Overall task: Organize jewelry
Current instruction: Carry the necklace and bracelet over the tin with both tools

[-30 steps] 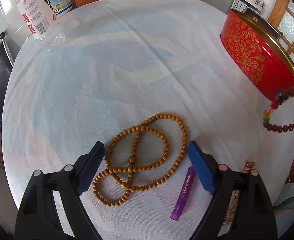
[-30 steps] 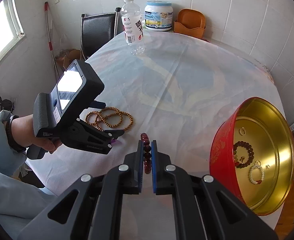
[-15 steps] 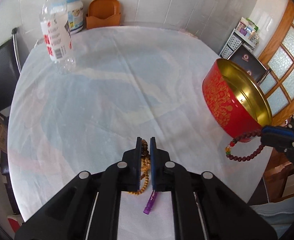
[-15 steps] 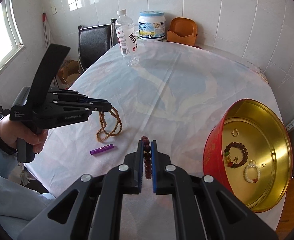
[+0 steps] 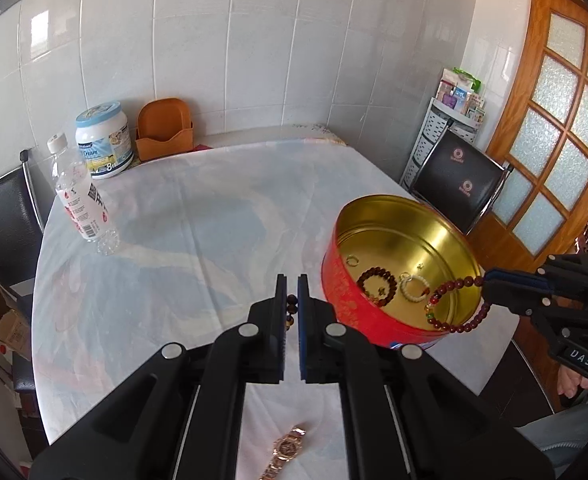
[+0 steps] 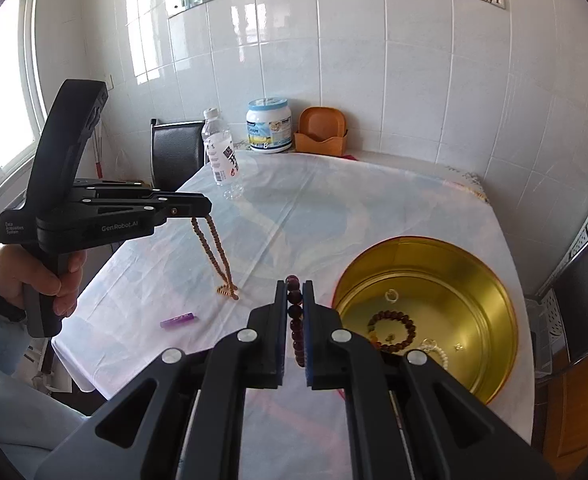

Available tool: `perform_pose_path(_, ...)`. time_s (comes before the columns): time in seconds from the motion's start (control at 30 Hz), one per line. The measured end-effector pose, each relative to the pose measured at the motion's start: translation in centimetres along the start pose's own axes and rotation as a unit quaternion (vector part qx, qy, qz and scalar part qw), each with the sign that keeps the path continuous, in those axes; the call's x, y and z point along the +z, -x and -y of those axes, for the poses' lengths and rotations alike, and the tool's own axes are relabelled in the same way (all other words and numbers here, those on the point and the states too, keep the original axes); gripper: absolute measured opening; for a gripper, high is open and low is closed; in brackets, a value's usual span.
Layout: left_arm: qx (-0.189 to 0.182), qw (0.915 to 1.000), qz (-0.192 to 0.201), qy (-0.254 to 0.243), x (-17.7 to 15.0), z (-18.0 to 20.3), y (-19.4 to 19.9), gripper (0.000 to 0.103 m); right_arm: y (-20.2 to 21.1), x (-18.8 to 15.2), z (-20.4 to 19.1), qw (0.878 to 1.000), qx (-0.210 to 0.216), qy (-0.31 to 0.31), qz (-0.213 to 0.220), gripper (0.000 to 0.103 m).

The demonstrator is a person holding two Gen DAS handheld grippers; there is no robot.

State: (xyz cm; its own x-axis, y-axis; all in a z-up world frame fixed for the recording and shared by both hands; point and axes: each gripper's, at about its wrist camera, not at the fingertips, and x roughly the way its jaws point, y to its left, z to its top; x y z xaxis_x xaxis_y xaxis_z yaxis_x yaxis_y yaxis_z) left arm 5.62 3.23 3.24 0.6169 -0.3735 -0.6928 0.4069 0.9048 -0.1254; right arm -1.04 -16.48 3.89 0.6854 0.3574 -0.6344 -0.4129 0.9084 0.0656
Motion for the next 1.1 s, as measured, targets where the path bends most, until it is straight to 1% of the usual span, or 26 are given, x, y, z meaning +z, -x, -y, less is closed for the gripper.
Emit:
perform_pose_path(0.13, 0.009, 0.9993, 0.026, -0.026, 1.8, 4.0, 1.2, 0.005, 2.5, -0.4, 3.5, 1.000, -0.013, -0.008, 0.027, 0.008)
perform_pose_path(0.2, 0.010, 0.9986, 0.044, -0.028, 2.9, 5.9, 2.0, 0.005, 3.6, -0.7, 5.2, 0.999, -0.019, -0.008, 0.038, 0.008)
perform_pose_path(0.27, 0.002, 0.9977, 0.063, -0.027, 3.9, 7.5, 2.6, 0.005, 4.7, -0.9, 6.7, 0.999, -0.020, -0.007, 0.045, 0.008)
perform_pose_path(0.37, 0.004, 0.9960, 0.081, -0.037, 5.2, 10.2, 3.0, 0.005, 6.0, -1.1, 8.5, 0.998, -0.022, -0.003, 0.055, 0.008)
perform_pose_path(0.53, -0.003, 0.9928, 0.101, -0.064, 7.3, 13.7, 3.6, 0.005, 7.0, -1.0, 11.0, 0.997, -0.027, -0.014, 0.071, 0.008)
perform_pose_path(0.67, -0.016, 0.9896, 0.112, -0.089, 9.1, 15.4, 3.1, 0.005, 6.5, -0.9, 12.2, 0.996, -0.031, -0.024, 0.076, 0.008)
perform_pose_path(0.73, -0.028, 0.9884, 0.111, -0.100, 9.7, 15.8, 2.1, 0.005, 6.0, -0.9, 12.6, 0.996, -0.038, -0.026, 0.075, 0.008)
perform_pose_path(0.87, -0.048, 0.9898, 0.088, -0.101, 9.9, 15.7, -0.7, 0.005, 4.0, -1.0, 13.4, 0.998, -0.040, -0.031, 0.044, 0.008)
perform_pose_path(0.93, -0.059, 0.9913, 0.071, -0.095, 9.6, 15.2, -2.5, 0.005, 2.8, -1.4, 13.7, 0.998, -0.046, -0.029, 0.027, 0.008)
perform_pose_path(1.0, -0.067, 0.9921, 0.051, -0.094, 9.1, 15.0, -4.2, 0.005, 1.7, -1.9, 14.3, 0.998, -0.043, -0.043, 0.013, 0.008)
perform_pose_path(1.1, -0.075, 0.9924, 0.024, -0.094, 8.1, 14.7, -6.2, 0.005, -0.2, -2.8, 14.9, 0.997, -0.038, -0.057, -0.020, 0.008)
